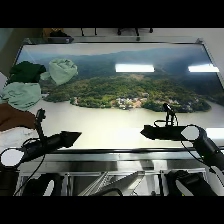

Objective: Fold the shirts.

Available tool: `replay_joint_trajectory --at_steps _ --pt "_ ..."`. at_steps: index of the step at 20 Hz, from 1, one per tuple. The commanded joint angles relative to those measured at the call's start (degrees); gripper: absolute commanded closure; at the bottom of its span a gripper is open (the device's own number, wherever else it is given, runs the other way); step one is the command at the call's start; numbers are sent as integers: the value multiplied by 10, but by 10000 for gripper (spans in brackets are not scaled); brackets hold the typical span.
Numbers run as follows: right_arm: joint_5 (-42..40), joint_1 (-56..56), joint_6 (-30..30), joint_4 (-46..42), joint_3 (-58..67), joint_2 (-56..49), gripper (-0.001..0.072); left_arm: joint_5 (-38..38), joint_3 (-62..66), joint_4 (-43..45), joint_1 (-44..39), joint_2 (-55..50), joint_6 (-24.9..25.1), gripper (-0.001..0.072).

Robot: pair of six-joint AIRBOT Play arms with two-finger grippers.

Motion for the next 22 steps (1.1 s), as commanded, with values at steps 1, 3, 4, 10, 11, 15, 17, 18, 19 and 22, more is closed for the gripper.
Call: replay_joint_trajectory --at_steps 1,3,4,10,11,15,17,18,19,22 --pt "-26 0 0 0 0 0 686 107 83 128 0 -24 0 381" --pt "-38 0 0 -1 0 0 682 127 170 269 3 -87 -12 29" --pt "-42 0 0 -2 0 0 599 135 211 309 12 -130 -17 39" --pt "-104 -2 0 -4 0 -30 268 113 508 315 110 -533 -22 -1" --pt "-112 -3 0 -11 0 -36 266 108 563 315 114 -602 -23 -1" --pt "-137 -3 0 -24 0 -60 66 87 754 315 127 -826 -63 -1" --pt "-148 -5 0 -24 0 -68 68 89 825 315 129 -901 -76 -1" --pt "-153 -6 0 -24 0 -69 69 95 857 315 129 -934 -76 -1" --pt "-160 -6 0 -24 0 -70 69 104 878 315 129 -957 -76 -1" --pt "-178 -6 0 -24 0 -73 70 109 941 314 120 -1025 -77 0"
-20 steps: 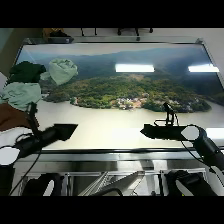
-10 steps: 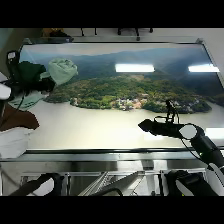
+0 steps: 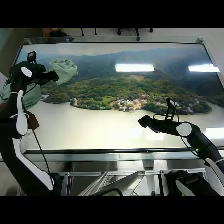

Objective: Fold the shirts.

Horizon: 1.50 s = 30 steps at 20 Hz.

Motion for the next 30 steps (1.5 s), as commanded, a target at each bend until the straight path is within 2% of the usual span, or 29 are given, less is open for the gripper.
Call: replay_joint_trajectory --at_steps 1,2,3,4,5,6,7,9,11,13,15,18,22,23,24,25,26,27,29,30 --pt "-21 0 0 -1 0 -5 71 10 75 0 -6 -89 -7 0" --pt "-22 0 0 -1 0 -5 71 22 64 -5 -11 -90 -6 70" --pt "-22 0 0 -1 0 -5 72 27 53 -18 -12 -88 -6 453" --pt "-22 0 0 -1 0 -5 73 13 52 -34 -12 -81 -5 699" --pt "-19 0 0 2 0 -4 121 7 52 -55 -12 -69 -5 699" --pt "-7 0 0 6 0 -4 334 -2 52 -78 -12 -52 -4 699" --pt "5 0 0 7 0 -5 488 -19 59 -105 -13 -28 -3 700" --pt "16 0 0 7 0 -5 518 -62 69 -151 -21 33 24 700" --pt "18 -1 -3 6 1 -2 694 -114 69 -195 -39 111 25 700" --pt "37 -1 -43 5 14 5 692 -166 57 -240 -66 197 25 700" --pt "95 -15 -88 0 50 9 693 -205 26 -250 -105 273 18 699" --pt "191 -73 -93 -8 110 9 692 -257 -54 -248 -179 352 4 699" --pt "254 -146 -120 -8 132 8 681 -242 -209 -248 -284 389 -1 699" --pt "264 -160 -120 -8 132 8 556 -230 -245 -248 -306 387 -1 699" --pt "271 -171 -120 -8 132 8 371 -214 -277 -248 -326 383 0 697" --pt "276 -181 -123 -8 132 8 298 -206 -299 -249 -339 375 0 646" --pt "277 -187 -137 -8 132 8 298 -207 -308 -249 -345 367 0 210" --pt "282 -194 -145 -8 132 8 298 -213 -311 -250 -345 360 -6 30" --pt "300 -209 -151 -8 132 8 296 -233 -311 -249 -325 358 -6 30" --pt "306 -213 -158 -8 132 6 228 -248 -311 -246 -304 362 -6 30"
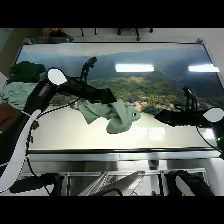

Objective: Fold the shirts.

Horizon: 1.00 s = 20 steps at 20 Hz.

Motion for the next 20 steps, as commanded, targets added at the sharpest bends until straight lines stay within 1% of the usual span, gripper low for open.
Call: replay_joint_trajectory --at_steps 1,2,3,4,5,8,9,11,12,15,17,19,20 --pt "29 -20 -21 0 1 -7 149 -42 -19 19 35 0 -3 31" --pt "29 -19 -21 5 0 -15 126 -64 -21 61 57 2 -17 31" --pt "29 -18 -27 23 -7 -24 126 -74 -40 100 74 9 -30 32" --pt "28 -18 -43 47 -18 -35 126 -73 -66 131 89 17 -33 31" --pt "28 -18 -63 79 -31 -49 126 -59 -97 144 106 22 -33 32" --pt "2 10 -148 192 -74 -96 126 34 -182 143 149 21 -32 31" --pt "-16 33 -166 211 -81 -113 126 71 -200 127 156 13 -24 32" --pt "-61 97 -181 232 -82 -155 125 114 -205 78 169 -19 7 31" --pt "-85 128 -194 251 -82 -174 125 118 -195 67 174 -37 15 32" --pt "-159 199 -247 337 -82 -227 126 116 -167 75 192 -79 18 32" --pt "-168 219 -280 396 -81 -262 131 117 -159 74 203 -104 19 32" --pt "-167 224 -318 445 -81 -284 142 118 -147 73 202 -131 22 59" --pt "-167 223 -328 464 -81 -289 187 118 -138 74 198 -144 24 59"
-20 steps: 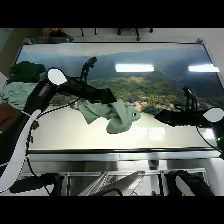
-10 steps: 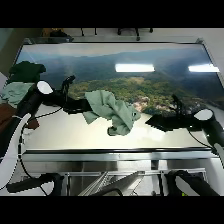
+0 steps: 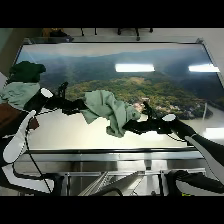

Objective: Fold the shirts.

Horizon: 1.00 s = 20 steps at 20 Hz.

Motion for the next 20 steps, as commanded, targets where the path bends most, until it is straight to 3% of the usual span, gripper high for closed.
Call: replay_joint_trajectory --at_steps 1,2,3,4,5,8,11,15,20 --pt "-20 18 -70 97 1 -31 399 9 26 -3 -3 -48 8 60" --pt "-19 18 -92 112 3 -30 565 12 36 -3 -10 -59 8 62" --pt "-19 18 -100 118 5 -27 619 13 47 -3 -16 -68 8 186" --pt "-19 17 -100 118 6 -25 628 10 59 -1 -23 -77 9 504" --pt "-16 17 -100 118 6 -23 676 4 71 -1 -27 -82 14 699" --pt "31 0 -100 120 13 -9 693 -19 109 -1 -32 -68 19 701" --pt "126 -76 -100 122 69 42 693 -43 156 -2 -29 15 19 702" --pt "255 -249 -97 172 270 128 693 -70 260 -2 -29 205 19 701" --pt "301 -409 -66 155 555 212 693 -30 380 46 -29 452 18 702"
